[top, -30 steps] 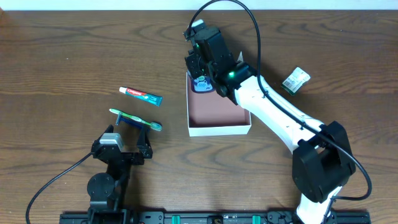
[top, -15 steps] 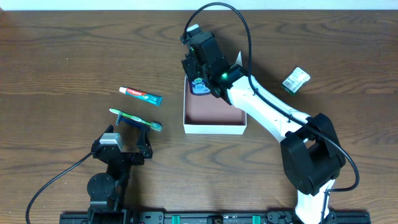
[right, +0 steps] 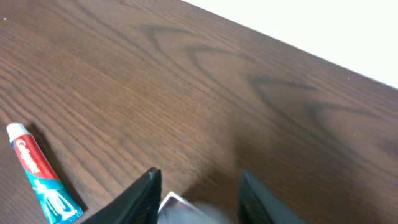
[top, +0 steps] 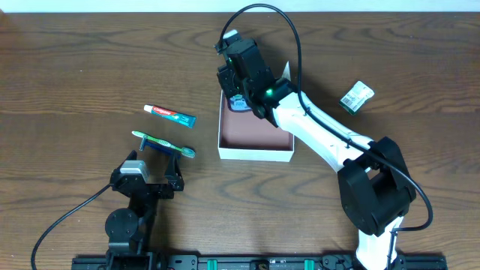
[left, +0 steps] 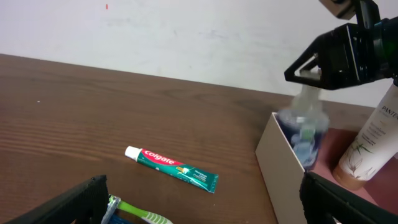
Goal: Pack container
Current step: 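Lower the soap bottle into the box's left side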
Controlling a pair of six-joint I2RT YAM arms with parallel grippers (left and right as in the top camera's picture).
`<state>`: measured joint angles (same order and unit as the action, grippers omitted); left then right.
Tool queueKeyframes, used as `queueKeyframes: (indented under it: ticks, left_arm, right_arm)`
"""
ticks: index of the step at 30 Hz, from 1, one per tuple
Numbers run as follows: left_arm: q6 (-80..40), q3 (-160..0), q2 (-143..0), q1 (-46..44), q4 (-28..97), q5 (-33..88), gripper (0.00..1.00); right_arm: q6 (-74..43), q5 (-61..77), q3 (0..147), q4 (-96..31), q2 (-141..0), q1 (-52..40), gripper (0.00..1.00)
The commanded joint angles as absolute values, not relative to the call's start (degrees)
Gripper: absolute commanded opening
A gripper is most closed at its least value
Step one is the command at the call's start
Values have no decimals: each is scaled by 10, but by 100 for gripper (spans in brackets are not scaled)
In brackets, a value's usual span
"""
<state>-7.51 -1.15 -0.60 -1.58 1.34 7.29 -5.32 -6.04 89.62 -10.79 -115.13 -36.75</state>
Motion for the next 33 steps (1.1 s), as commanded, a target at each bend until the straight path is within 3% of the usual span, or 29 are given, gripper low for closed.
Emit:
queueKeyframes:
  ticks: [1,21,31,33]
  left_arm:
    - [-76,-2,-3,-13,34,80,98]
    - [-76,-2,-3,-13,34,80,98]
    - [-76,-2,-3,-13,34,80,98]
    - [-76,-2,-3,-13,34,80,98]
  right_arm:
    - [-51,-60,906,-104,-1147,-375,42]
    - [-53,-58,907,-149,-1072,-377,44]
    - [-5,-14,907,-266,-1025,-416,11]
    - [3,-15,906,-288,-1031,-430,8]
